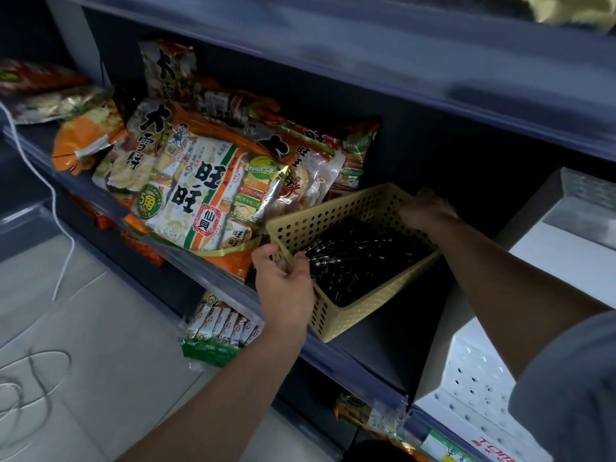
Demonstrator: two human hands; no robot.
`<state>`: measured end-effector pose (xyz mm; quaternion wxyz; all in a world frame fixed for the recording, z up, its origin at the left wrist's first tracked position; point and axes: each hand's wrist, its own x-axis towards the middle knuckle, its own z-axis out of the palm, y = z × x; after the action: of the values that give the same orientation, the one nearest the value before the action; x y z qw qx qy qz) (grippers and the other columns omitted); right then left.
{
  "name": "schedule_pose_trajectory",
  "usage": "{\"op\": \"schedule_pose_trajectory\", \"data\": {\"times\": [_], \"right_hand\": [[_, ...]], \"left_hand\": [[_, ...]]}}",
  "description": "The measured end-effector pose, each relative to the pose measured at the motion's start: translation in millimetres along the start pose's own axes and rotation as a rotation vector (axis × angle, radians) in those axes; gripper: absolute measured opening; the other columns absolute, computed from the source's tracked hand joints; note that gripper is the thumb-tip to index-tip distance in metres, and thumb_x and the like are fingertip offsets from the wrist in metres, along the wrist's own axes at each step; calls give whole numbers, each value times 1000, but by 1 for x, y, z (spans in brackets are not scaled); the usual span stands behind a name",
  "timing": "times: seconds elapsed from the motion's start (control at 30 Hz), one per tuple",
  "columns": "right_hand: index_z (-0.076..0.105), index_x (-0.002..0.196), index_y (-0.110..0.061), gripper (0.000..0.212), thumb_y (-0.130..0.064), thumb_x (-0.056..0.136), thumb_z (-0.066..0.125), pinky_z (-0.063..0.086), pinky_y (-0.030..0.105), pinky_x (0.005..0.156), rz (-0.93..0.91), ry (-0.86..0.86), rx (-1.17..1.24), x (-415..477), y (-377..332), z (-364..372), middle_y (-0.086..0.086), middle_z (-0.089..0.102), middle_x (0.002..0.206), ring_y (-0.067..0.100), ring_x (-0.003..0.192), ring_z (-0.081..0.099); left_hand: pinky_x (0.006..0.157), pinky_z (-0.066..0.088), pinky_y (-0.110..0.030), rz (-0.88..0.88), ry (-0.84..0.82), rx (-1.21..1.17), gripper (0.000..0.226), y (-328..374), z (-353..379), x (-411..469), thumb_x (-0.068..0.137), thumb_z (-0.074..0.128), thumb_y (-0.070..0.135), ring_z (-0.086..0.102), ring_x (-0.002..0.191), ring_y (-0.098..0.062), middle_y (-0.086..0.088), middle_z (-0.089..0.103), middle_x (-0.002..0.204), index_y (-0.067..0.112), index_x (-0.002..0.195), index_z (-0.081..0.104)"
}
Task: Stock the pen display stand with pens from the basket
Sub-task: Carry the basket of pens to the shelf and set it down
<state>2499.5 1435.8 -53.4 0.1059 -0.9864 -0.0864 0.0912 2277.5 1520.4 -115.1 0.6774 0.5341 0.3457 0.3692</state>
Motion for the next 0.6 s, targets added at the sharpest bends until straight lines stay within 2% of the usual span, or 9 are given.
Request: {"op": "schedule_pose_trajectory", "data": {"times": [0.17, 0.27, 0.4, 0.53, 0.6], "right_hand": [[20, 148, -9, 67, -42, 95, 40, 33, 51, 107, -26, 51, -31, 4, -1, 4, 23, 28, 150, 43, 135, 30], [20, 148, -9, 66, -44, 95, 38, 35, 51, 105, -13, 51, -45, 5, 0, 8, 23, 28, 150, 43, 134, 31], [19, 148, -10, 69, -45, 93, 42, 35, 51, 106, -1, 25, -15, 0, 2, 9, 22, 26, 151, 43, 134, 29], [26, 146, -13, 72, -50, 88, 47, 39, 46, 105, -42, -52, 49, -10, 3, 7, 18, 36, 146, 39, 131, 38], [27, 147, -15, 74, -54, 86, 46, 38, 45, 105, -46, -54, 50, -18, 1, 10, 17, 36, 147, 37, 131, 38]], "left_hand": [[56, 40, -36, -22, 12, -22, 22, -1, 0, 1, 93, 53, 12, 45, 61, -23, -14, 53, 82, 25, 103, 38], [57, 42, -36, -4, 5, -28, 24, -2, 1, -1, 94, 53, 12, 46, 62, -23, -13, 55, 82, 31, 95, 38], [61, 44, -39, 22, 11, -33, 25, -5, 4, -5, 92, 54, 12, 48, 64, -24, -12, 59, 84, 32, 95, 39], [63, 46, -38, 11, 24, -56, 23, -6, 9, -9, 93, 53, 11, 49, 67, -22, -4, 57, 81, 23, 106, 39], [64, 47, -37, -9, 13, -78, 23, -7, 11, -14, 93, 52, 10, 52, 69, -19, 0, 59, 84, 19, 110, 38]]}}
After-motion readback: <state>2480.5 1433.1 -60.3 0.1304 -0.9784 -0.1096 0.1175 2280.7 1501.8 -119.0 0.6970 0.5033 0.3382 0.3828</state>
